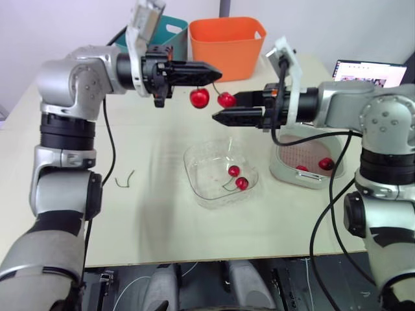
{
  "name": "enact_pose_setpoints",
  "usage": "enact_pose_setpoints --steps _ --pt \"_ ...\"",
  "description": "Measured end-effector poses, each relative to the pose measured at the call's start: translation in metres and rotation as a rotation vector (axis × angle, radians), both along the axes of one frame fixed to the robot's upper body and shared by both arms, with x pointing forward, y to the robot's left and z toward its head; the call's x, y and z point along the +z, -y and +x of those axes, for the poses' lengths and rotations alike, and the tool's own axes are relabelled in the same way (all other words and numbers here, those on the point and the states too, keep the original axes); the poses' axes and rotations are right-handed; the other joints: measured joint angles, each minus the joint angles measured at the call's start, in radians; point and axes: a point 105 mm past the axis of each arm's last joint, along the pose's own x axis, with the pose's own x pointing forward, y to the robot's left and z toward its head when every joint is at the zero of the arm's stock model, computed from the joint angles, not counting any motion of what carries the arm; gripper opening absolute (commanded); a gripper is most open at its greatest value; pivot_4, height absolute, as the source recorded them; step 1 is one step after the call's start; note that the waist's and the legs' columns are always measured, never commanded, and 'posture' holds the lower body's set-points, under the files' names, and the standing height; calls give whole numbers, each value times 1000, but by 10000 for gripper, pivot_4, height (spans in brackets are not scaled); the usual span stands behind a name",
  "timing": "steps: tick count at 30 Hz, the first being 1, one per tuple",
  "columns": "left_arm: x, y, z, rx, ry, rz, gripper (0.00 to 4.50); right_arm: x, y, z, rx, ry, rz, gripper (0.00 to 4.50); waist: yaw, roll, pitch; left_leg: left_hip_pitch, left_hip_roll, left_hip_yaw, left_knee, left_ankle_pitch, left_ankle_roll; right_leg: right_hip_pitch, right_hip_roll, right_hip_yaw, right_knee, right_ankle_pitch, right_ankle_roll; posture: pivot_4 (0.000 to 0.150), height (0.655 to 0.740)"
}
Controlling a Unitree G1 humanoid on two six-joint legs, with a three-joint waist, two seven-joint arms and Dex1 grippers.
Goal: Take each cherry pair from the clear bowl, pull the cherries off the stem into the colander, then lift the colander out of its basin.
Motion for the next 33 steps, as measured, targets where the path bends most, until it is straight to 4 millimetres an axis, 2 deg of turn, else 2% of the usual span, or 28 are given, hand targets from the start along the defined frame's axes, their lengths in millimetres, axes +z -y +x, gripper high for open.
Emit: enact_pose_setpoints --steps 8,12,18,20,28,33 --pt "-3 3 -1 -8 -11 2 0 -1 -8 2 20 -16 11 44531 1 0 0 0 0 0 0 0 0 0 0 0 0 0 0 1500 7400" --pt "-3 4 -1 -9 -16 0 0 -2 -9 3 18 -20 9 34950 0 0 0 0 0 0 0 0 0 0 0 0 0 0 0 1500 7400" --pt "-3 4 -1 -4 -14 0 0 -4 -10 3 22 -23 5 12847 1 0 0 0 0 0 0 0 0 0 0 0 0 1 -1 1500 7400" --pt "-3 4 -1 -3 -14 0 0 -4 -10 2 23 -24 5 8810 1 0 0 0 0 0 0 0 0 0 0 0 0 1 -1 1500 7400" --pt "-3 4 2 8 -18 -2 0 -5 -10 -1 39 -22 -3 8494 1 0 0 0 0 0 0 0 0 0 0 0 0 0 -1 1500 7400" --pt "-11 5 6 12 -26 25 0 -14 -12 -7 56 -17 -28 8494 1 0 0 0 0 0 0 0 0 0 0 0 0 0 0 1500 7400"
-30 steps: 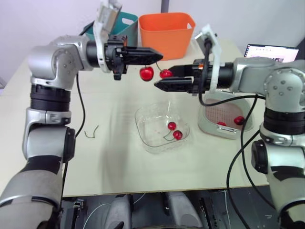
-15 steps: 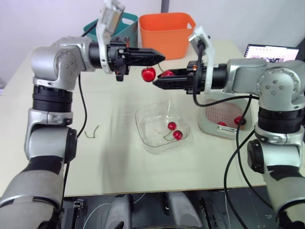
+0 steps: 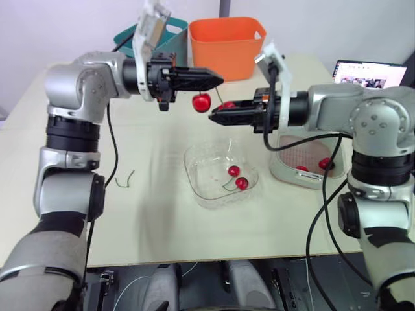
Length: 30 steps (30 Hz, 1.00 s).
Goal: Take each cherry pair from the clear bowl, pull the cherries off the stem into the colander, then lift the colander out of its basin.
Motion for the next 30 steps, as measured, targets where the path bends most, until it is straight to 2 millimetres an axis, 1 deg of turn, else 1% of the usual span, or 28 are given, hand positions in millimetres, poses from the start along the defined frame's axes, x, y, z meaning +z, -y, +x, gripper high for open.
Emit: enact_pose_setpoints --steps 4,5,7,9,13,18,20,22,24,25,26,28,30 --pt "-3 0 2 1 -11 7 0 -5 0 -2 -2 -4 -9 8494 -1 0 0 0 0 0 0 0 0 0 0 0 0 0 0 1500 7400" --pt "-1 -1 3 9 -3 1 0 -8 1 -3 0 -16 -22 8494 -1 0 0 0 0 0 0 0 0 0 0 0 0 0 0 1500 7400" --pt "8 -4 4 24 19 -11 0 -22 1 -5 3 -67 -47 8494 0 0 0 0 0 0 0 0 0 0 0 0 0 0 0 1500 7400" --pt "15 -5 3 25 40 -20 0 -30 1 -6 3 -97 -63 8494 0 0 0 0 0 0 0 0 0 0 0 0 0 0 0 1500 7400" --pt "15 -5 3 25 40 -22 0 -31 0 -9 11 -98 -74 8494 0 0 0 0 0 0 0 0 0 0 0 0 0 0 0 1500 7400" --pt "15 -5 3 25 39 -22 0 -31 1 -8 6 -94 -73 8494 0 0 0 0 0 0 0 0 0 0 0 0 0 0 0 1500 7400" --pt "14 -5 4 31 43 -21 0 -28 6 -6 -16 -77 -70 8494 1 0 0 0 0 0 0 0 0 0 0 0 0 0 0 1500 7400" --pt "11 -6 5 43 51 -18 0 -19 22 1 -85 -39 -63 8494 2 0 0 0 0 0 0 0 0 0 0 0 0 0 0 1500 7400" --pt "5 -8 6 54 50 -11 0 -9 47 9 -179 2 -65 8494 5 0 0 0 0 0 0 0 0 0 -1 0 -1 0 0 1500 7400" --pt "2 -8 6 58 47 -9 0 -8 62 11 -232 16 -79 8494 7 0 0 0 0 0 0 0 0 1 -1 0 -1 -1 1 1500 7400" --pt "-1 -8 6 63 47 -7 0 -9 79 12 -284 15 -97 8494 10 0 0 0 0 0 0 0 0 1 -1 0 -2 -1 1 1500 7400" --pt "-8 -13 8 93 55 8 0 -21 118 16 -422 -13 -156 8494 13 0 0 0 0 1 0 0 0 1 -1 0 -2 -1 1 1500 7400" --pt "-16 -17 11 124 58 24 0 -35 145 17 -506 -48 -199 8494 11 0 0 0 0 2 0 0 0 1 0 1 -2 -1 1 1500 7400"
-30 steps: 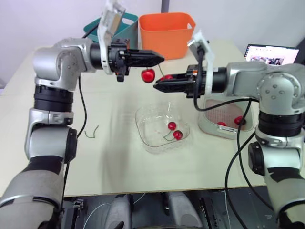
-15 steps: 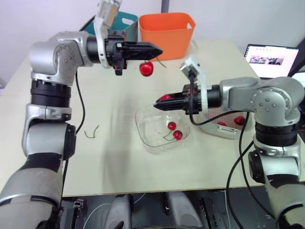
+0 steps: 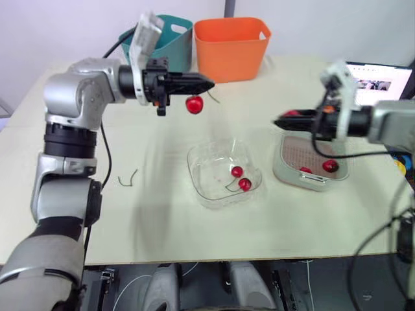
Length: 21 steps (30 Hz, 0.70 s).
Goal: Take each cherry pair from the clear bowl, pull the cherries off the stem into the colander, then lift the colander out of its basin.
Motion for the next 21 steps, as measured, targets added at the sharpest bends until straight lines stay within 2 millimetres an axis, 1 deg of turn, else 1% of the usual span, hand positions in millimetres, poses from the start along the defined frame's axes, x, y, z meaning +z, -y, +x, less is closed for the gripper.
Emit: enact_pose_setpoints --steps 3,4,6,10,12,13,15,20,21 --pt "-9 -2 3 27 7 28 0 -21 32 1 -112 -46 -73 8494 -7 0 0 1 0 0 0 0 0 0 0 0 1 -1 0 1500 7400" --pt "-12 -4 5 39 11 40 0 -26 37 2 -135 -51 -87 8494 -12 0 0 1 0 0 0 0 0 0 0 0 1 -1 0 1500 7400" --pt "-14 -4 7 52 27 61 0 -34 44 5 -163 -54 -111 8494 -14 0 0 2 0 1 0 0 0 0 1 1 1 0 0 1500 7400" --pt "-18 -6 10 77 72 100 0 -46 47 11 -174 -46 -157 8494 -11 0 0 1 0 0 0 0 0 0 1 1 1 0 1 1500 7400" --pt "-24 -7 13 84 57 113 0 -52 47 15 -179 -46 -158 15609 -10 0 0 0 0 0 1 0 0 0 0 1 1 0 1 1500 7400" --pt "-26 -6 13 85 51 116 0 -55 47 16 -181 -50 -153 17861 -10 0 0 0 0 0 1 0 0 0 0 1 1 0 1 1500 7400" --pt "-27 -6 14 86 50 117 0 -57 49 17 -190 -58 -156 24757 -9 0 0 0 0 0 1 0 0 0 0 1 1 0 1 1500 7400" --pt "-27 -7 13 87 48 118 0 -45 48 21 -187 -26 -153 43027 -11 0 0 1 0 0 1 0 0 0 0 1 1 0 1 1500 7400" --pt "-27 -7 13 87 48 118 0 -43 48 21 -186 -19 -153 44706 -11 0 0 1 0 0 0 0 0 0 0 1 1 0 1 1500 7400"
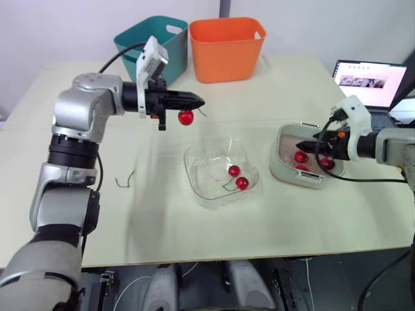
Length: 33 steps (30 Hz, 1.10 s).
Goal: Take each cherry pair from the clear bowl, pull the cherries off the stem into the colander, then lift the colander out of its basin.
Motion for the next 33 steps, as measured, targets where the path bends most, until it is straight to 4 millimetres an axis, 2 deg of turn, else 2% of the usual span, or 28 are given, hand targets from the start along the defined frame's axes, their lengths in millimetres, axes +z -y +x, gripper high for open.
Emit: enact_pose_setpoints --steps 4,8,10,17,19,23,33 --pt "1 -2 0 4 -2 -2 0 15 -4 4 9 41 33 44706 -1 0 0 0 0 0 0 0 0 0 0 0 0 0 0 1500 7400" --pt "8 0 -3 -18 -5 -19 0 58 -41 4 151 139 204 44706 0 0 0 0 0 -1 0 0 0 0 0 -1 1 0 -1 1500 7400" --pt "15 0 -4 -28 5 -36 0 72 -67 -2 253 155 285 44706 0 0 0 0 0 -2 0 0 0 0 0 -1 0 1 -1 1500 7400" --pt "37 10 -10 -70 18 -109 0 72 -156 -15 526 60 491 44706 1 0 0 0 0 -2 0 0 0 0 0 -1 1 2 -3 1500 7400" --pt "38 14 -12 -86 15 -118 0 70 -172 -17 567 41 513 44706 1 0 0 -1 0 -2 0 0 0 0 0 -1 1 2 -3 1500 7400" --pt "39 15 -15 -97 -5 -128 0 78 -192 -18 612 41 573 44706 1 0 0 -1 0 -2 0 0 0 0 0 -1 1 2 -3 1500 7400" --pt "43 23 -21 -123 -2 -139 0 78 -210 -14 637 30 619 44706 -1 0 0 0 0 -2 0 0 0 0 0 -2 1 2 -3 1500 7400"
